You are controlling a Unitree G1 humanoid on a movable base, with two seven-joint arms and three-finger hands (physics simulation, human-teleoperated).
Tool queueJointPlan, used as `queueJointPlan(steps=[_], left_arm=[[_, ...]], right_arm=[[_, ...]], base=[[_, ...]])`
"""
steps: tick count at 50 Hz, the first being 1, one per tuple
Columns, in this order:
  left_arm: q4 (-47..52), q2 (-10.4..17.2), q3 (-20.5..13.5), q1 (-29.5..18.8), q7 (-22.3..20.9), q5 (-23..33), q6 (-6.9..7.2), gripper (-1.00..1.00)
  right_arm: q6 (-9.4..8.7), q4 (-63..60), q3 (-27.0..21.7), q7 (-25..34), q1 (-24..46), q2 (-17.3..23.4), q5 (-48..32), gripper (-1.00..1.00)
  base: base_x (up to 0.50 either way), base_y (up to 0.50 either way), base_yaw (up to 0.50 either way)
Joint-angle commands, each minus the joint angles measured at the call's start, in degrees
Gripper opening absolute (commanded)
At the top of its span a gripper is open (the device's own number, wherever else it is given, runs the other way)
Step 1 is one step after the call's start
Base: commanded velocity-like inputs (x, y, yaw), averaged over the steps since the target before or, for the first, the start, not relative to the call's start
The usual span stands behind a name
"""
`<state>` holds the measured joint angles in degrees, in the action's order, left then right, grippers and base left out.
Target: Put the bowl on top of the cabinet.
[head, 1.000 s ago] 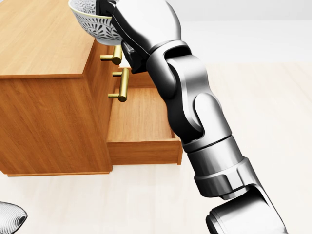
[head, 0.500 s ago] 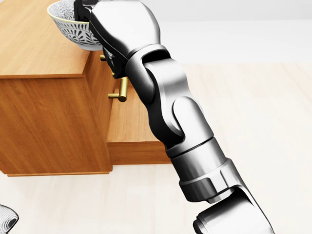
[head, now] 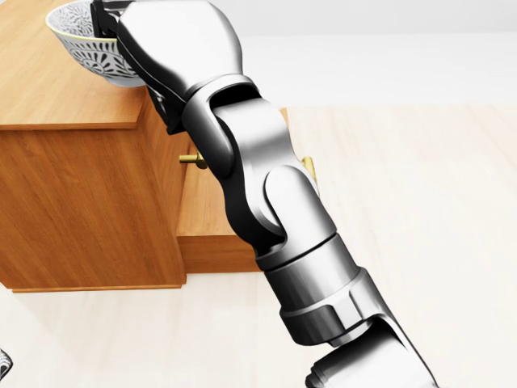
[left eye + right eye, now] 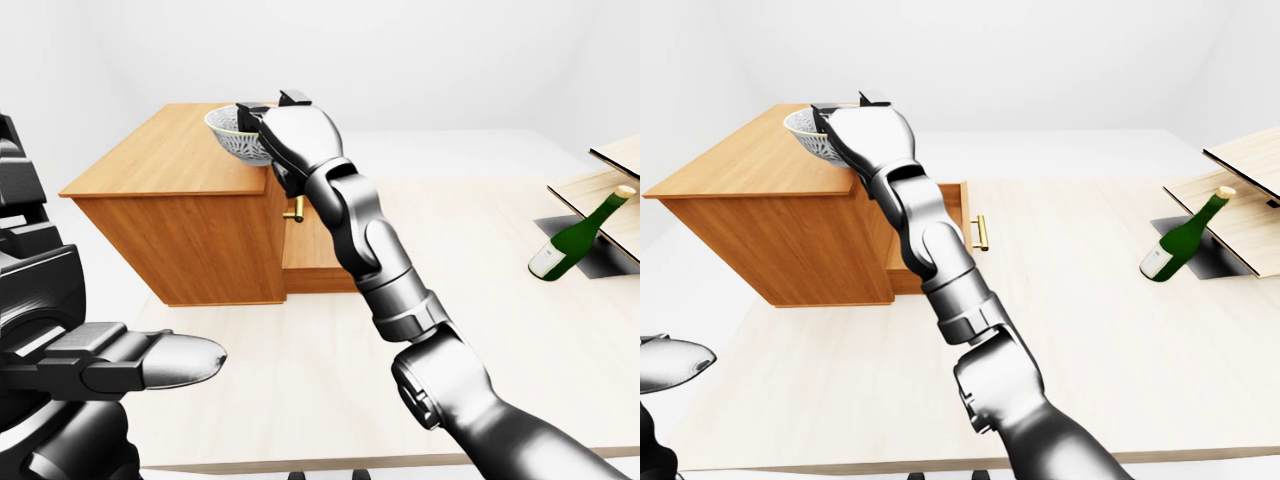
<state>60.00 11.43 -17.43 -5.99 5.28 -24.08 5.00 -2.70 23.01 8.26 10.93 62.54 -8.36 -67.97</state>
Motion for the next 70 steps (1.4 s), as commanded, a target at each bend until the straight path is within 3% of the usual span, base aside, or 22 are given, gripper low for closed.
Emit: queueJointPlan(steps=[1, 34, 46, 56, 70], left_arm=[[0.00, 0.82, -0.29, -0.07, 1.02, -1.32, 0.00, 1.00], [0.00, 3.28, -2.63, -1.09, 4.19, -5.68, 0.00, 1.00], [0.00, 6.51, -4.26, -1.24, 8.17, -11.39, 0.00, 1.00], [0.00, 11.80, -6.39, -1.32, 14.31, -20.15, 0.00, 1.00], [0.00, 11.67, -7.02, -1.62, 14.26, -20.29, 0.00, 1.00]], right_arm=[[-0.43, -1.31, -0.03, -0.10, 0.63, -1.23, 0.64, -1.00], [-0.17, -0.21, 0.81, -0.52, 0.73, -3.56, -1.34, -1.00], [0.03, 2.41, 0.69, -1.37, 2.75, -3.83, -1.18, -1.00], [-0.07, 2.90, 0.93, -1.22, 3.52, -4.47, -1.50, -1.00], [0.35, 2.38, 1.41, -1.10, 2.57, -5.47, -2.75, -1.00]], base=[[0.00, 0.00, 0.00], [0.00, 0.00, 0.00], [0.00, 0.00, 0.00], [0.00, 0.00, 0.00], [0.00, 0.00, 0.00]])
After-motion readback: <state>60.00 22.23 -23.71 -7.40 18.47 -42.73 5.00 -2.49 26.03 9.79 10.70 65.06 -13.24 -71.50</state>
